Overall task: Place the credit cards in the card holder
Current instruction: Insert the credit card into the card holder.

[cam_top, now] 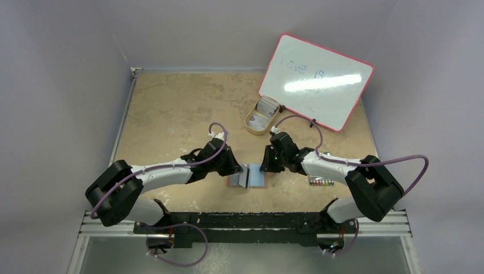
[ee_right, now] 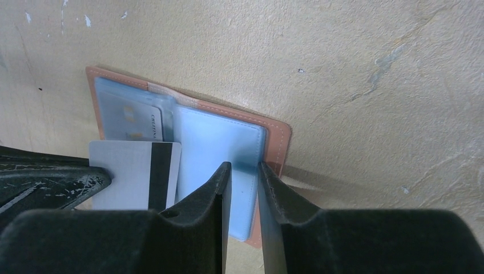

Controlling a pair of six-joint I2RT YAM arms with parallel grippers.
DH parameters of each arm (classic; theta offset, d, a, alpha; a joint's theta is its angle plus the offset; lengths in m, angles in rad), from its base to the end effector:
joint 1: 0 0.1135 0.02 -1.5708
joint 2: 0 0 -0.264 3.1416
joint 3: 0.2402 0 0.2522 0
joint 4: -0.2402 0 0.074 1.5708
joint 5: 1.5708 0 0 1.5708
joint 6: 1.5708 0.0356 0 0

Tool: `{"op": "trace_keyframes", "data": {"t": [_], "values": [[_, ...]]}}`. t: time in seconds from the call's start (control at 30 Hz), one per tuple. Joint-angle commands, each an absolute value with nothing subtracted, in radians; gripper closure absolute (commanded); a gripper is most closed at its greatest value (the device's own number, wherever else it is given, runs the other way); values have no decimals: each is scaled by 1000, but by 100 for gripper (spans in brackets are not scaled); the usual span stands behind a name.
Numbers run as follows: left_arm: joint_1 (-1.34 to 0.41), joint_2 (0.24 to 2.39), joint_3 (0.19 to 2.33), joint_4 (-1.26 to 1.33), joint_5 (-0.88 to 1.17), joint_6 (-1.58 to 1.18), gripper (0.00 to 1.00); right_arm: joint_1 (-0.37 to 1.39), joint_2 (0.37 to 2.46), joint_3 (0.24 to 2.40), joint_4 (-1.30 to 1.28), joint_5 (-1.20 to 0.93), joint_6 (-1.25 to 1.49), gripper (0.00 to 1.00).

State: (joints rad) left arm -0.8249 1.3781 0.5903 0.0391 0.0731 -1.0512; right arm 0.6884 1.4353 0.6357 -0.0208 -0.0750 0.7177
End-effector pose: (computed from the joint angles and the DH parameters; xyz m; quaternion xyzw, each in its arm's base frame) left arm 0.1779 -0.1964 0.1668 -0.0889 0.9119 -0.3418 0.2091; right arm 0.2090 0.1753 0.1612 -0.0001 0.9299 0.2634 0.2568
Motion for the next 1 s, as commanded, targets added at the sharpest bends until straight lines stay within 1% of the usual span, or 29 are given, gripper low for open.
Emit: {"op": "trace_keyframes", "data": {"t": [0.0, 0.23, 0.47, 0.6, 0.77, 0.97], "values": [[-822, 1392, 569, 106, 57, -1029, 100, 694, 1429, 660, -41, -51, 710, 74], [-822, 1420, 560, 155, 57, -1034, 100, 695, 1430, 655, -40, -51, 713, 75], [-822, 1418, 533, 188, 2, -1030, 100, 695, 1430, 648, -32, -56, 718, 75], [-822, 1425, 501, 239, -35, -1018, 100, 695, 1428, 642, -27, -60, 719, 75], [-824, 1436, 442, 353, -21, -1046, 100, 695, 1427, 629, -23, -63, 728, 74], [-824, 1456, 405, 426, -35, -1059, 100, 695, 1411, 597, -5, -67, 746, 74]]}}
